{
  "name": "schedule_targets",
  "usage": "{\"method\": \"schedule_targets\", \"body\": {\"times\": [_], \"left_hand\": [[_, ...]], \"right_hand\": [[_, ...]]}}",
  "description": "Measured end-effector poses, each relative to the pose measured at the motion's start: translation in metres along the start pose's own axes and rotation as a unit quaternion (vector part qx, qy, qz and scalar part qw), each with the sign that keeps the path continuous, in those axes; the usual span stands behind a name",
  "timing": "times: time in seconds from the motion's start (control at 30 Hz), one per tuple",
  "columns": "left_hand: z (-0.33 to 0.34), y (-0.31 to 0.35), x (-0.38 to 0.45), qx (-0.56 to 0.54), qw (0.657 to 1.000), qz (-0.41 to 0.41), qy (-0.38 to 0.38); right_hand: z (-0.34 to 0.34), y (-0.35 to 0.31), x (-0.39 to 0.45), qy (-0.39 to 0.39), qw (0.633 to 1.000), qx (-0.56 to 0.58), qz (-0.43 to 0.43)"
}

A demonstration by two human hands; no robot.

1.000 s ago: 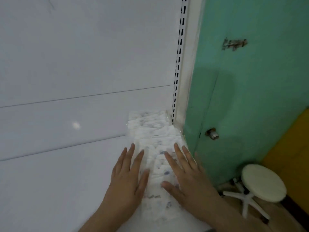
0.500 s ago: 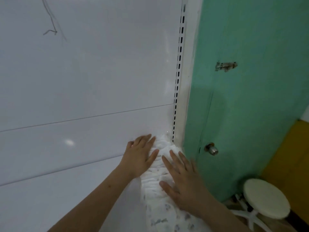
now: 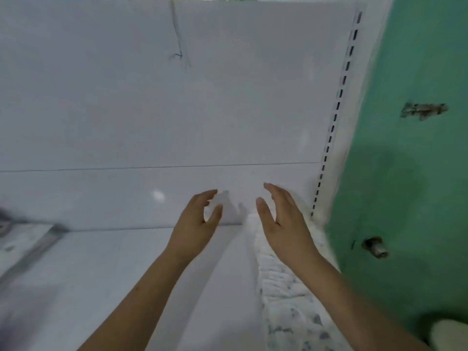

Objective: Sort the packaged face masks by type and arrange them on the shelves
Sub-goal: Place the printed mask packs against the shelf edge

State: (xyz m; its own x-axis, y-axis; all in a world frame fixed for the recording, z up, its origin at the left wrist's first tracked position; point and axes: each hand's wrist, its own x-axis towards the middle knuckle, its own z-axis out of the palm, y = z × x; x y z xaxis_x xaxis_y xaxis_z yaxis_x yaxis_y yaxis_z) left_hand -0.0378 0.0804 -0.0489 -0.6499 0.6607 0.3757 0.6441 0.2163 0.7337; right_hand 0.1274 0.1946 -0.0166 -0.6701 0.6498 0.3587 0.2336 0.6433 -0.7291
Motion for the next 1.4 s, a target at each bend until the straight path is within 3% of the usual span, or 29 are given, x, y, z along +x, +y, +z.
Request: {"method": "schedule_targets", "body": {"times": [0.13,0.3,0.43,0.53,0.6,0.67,0.73,0.8,0.97,1.1,1.2,1.27,1.33,1.4], "left_hand": [[-0.054,-0.028,-0.075,0.034,0.985,-0.132,0.107],[-0.144,-0.060,-0.148,0.145,0.938,-0.216,0.231],[-0.234,-0.083,-0.177,0.253,0.907,-0.222,0.254],[-0.306,-0.119,-0.180,0.272,0.896,-0.252,0.243],[-0.347,-0.153,-0.171,0.288,0.904,-0.269,0.163],[-0.372,-0.189,-0.159,0.319,0.909,-0.266,0.033],[-0.382,-0.210,-0.145,0.358,0.891,-0.260,-0.098],[-0.386,-0.223,-0.139,0.352,0.887,-0.264,-0.141],[-0.401,-0.236,-0.142,0.272,0.932,-0.204,-0.126],[-0.411,-0.241,-0.146,0.160,0.954,-0.217,-0.129],[-0.420,-0.243,-0.152,0.060,0.972,-0.203,-0.102],[-0.424,-0.243,-0.148,0.007,0.983,-0.180,-0.037],[-0.422,-0.238,-0.138,-0.004,0.987,-0.154,0.054],[-0.412,-0.224,-0.118,-0.001,0.985,-0.159,0.062]], "right_hand": [[0.048,-0.069,0.029,-0.107,0.983,0.149,0.004],[0.145,-0.147,0.021,-0.307,0.927,0.207,0.057],[0.222,-0.184,0.003,-0.383,0.879,0.239,0.154],[0.273,-0.214,-0.005,-0.426,0.829,0.269,0.243],[0.307,-0.235,-0.005,-0.427,0.807,0.289,0.287],[0.340,-0.255,-0.002,-0.419,0.790,0.313,0.320],[0.370,-0.278,0.001,-0.409,0.780,0.335,0.334],[0.393,-0.297,0.002,-0.394,0.783,0.340,0.341],[0.426,-0.321,-0.001,-0.375,0.807,0.296,0.346],[0.454,-0.320,-0.014,-0.310,0.848,0.307,0.299],[0.439,-0.316,-0.013,-0.281,0.836,0.347,0.319],[0.417,-0.305,-0.008,-0.267,0.829,0.373,0.319],[0.389,-0.289,-0.004,-0.275,0.812,0.425,0.289],[0.362,-0.277,-0.006,-0.291,0.785,0.482,0.258]]}}
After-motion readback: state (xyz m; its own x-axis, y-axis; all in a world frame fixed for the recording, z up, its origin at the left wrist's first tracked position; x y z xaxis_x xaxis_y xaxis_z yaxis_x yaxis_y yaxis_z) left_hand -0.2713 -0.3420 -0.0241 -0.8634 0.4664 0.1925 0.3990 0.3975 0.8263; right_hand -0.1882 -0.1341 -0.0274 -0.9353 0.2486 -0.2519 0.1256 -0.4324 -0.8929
